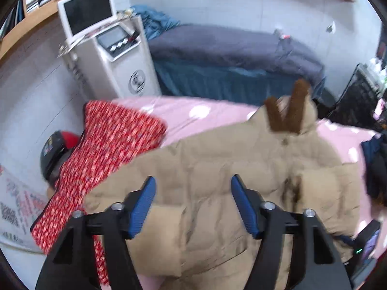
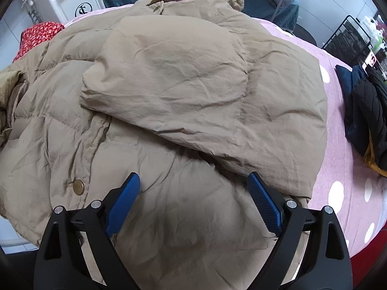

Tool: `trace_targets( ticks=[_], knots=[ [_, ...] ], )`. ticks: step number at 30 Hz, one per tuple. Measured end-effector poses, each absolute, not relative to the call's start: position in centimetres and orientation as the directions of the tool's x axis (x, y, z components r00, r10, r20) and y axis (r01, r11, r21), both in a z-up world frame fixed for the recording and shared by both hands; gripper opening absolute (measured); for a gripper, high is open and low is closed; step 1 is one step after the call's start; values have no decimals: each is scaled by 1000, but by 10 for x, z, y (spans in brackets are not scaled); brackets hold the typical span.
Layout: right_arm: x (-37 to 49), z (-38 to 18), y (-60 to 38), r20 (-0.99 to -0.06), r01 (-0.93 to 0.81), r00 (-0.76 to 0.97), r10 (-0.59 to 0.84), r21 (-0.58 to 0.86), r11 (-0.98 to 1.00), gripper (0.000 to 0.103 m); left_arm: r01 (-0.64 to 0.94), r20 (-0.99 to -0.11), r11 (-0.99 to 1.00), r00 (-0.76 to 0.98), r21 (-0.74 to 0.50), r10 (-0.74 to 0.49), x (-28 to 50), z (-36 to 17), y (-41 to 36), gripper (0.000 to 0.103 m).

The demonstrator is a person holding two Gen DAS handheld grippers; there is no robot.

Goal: Fold large clothes

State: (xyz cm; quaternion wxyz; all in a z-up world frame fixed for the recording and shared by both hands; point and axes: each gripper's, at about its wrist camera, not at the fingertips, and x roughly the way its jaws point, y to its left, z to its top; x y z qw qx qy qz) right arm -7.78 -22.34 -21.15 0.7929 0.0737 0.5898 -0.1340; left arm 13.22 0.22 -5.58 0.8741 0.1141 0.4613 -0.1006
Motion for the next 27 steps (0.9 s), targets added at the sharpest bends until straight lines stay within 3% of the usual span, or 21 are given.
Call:
trace_targets(
  ticks=[7,11,12,14,16,19,23,27],
  knots=[
    [-77,-221,-222,-965,294,241,-102,-28,955,89,288,-864,892,466,350,189,112,-139,24,63],
    [-75,-221,-216,-965,268,240,-108,-40,962,89,307,-857,858,450,413,252,104,-168,26,63],
    [-75,-221,-215,-965,262,239,-110,-45,964,89,315,-847,841,456,440,272,104,-173,24,62],
    [-76,-222,-213,-965,261,236,-112,-48,964,89,330,-829,807,463,489,313,108,-181,22,45],
    [-76,-221,-215,-965,264,236,-117,-53,963,89,327,-845,826,447,459,293,114,-178,26,26],
    [-80,-219,-218,-962,285,245,-124,-51,957,89,303,-868,866,430,397,247,128,-164,33,13],
    [-82,-217,-225,-961,310,249,-119,-38,950,89,278,-878,924,465,264,111,139,-120,29,8],
    [-81,-219,-233,-962,326,250,-111,-24,945,89,381,-862,916,500,129,-86,129,-69,-13,7]
  ],
)
